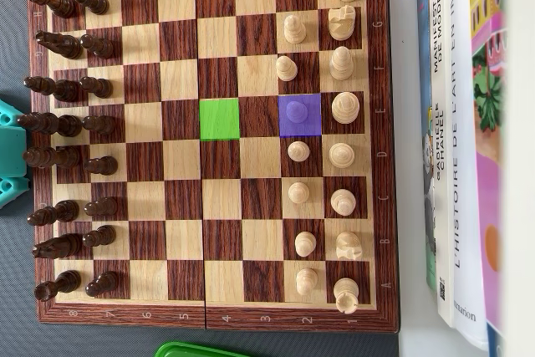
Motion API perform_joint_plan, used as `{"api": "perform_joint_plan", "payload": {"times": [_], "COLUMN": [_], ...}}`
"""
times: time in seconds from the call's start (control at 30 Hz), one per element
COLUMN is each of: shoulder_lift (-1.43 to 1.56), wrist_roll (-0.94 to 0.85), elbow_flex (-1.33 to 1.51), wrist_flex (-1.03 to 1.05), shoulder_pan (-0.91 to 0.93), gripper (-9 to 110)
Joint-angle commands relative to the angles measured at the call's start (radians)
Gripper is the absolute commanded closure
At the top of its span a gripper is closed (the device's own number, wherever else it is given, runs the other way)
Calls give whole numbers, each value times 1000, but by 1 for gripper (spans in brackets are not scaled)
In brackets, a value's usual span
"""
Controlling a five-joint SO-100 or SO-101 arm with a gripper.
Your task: Play chess
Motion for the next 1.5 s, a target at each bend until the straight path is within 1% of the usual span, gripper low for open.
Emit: {"api": "perform_joint_plan", "payload": {"times": [0.0,1.47], "shoulder_lift": [-2,-26], "wrist_roll": [5,-3], "elbow_flex": [20,18], "wrist_flex": [-2,2], "shoulder_pan": [3,-6], "gripper": [85,85]}}
